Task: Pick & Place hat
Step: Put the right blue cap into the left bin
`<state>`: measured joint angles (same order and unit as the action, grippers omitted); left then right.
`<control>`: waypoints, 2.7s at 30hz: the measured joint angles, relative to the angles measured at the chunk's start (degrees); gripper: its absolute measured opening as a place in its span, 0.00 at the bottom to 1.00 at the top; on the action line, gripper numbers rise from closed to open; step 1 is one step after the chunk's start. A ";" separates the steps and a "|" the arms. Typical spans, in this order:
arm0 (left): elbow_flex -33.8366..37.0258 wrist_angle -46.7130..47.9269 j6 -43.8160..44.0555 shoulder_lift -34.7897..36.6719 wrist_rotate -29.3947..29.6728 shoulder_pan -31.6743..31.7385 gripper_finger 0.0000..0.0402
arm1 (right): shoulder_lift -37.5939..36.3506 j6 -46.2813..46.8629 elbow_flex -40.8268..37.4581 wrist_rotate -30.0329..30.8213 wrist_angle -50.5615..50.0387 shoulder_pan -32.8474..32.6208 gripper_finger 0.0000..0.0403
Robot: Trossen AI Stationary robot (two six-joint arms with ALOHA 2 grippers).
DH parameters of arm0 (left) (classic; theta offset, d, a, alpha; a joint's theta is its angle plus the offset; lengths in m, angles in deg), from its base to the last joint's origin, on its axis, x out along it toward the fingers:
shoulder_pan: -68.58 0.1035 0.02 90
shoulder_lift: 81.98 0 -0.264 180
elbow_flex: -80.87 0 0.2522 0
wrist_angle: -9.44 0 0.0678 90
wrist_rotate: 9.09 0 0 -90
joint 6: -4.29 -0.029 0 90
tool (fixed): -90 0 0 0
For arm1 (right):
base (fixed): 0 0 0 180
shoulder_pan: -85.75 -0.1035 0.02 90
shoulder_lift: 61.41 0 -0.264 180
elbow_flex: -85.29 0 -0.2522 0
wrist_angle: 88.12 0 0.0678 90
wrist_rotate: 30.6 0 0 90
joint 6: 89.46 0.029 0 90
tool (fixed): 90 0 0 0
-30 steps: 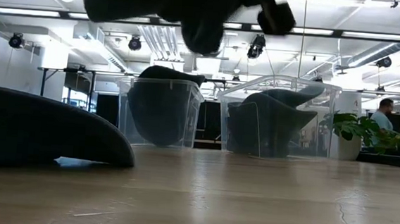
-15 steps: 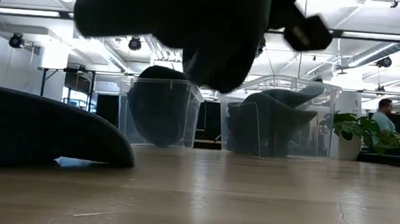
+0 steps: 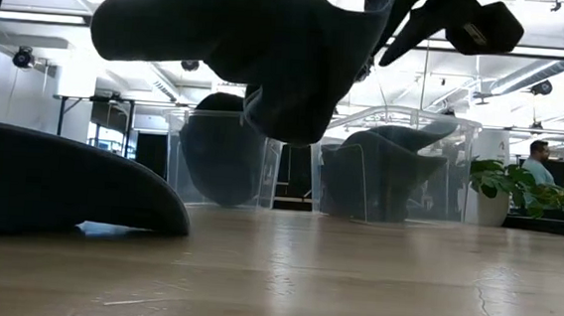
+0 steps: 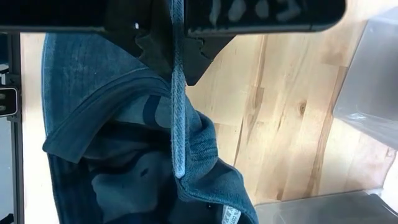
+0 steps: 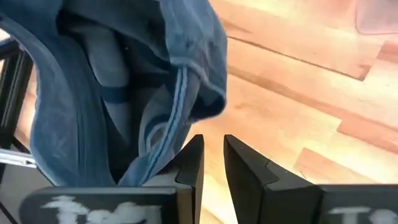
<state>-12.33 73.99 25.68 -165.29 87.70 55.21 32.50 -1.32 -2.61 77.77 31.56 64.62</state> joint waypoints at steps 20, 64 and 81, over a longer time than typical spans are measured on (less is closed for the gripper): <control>0.00 -2.74 0.28 0.04 -1.38 0.02 0.02 | 1.56 -6.41 -0.17 2.65 15.94 2.95 0.15; 17.56 -10.72 10.03 -6.54 -6.89 0.23 0.02 | 12.81 5.59 -0.27 4.25 14.70 -1.30 0.15; 16.88 -15.47 9.98 -6.49 -7.55 0.81 0.02 | 29.67 -5.71 -0.26 -9.14 47.84 1.89 0.15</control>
<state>4.54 58.52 35.67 -171.78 80.15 56.02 62.17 -7.03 -2.87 68.63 79.39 66.51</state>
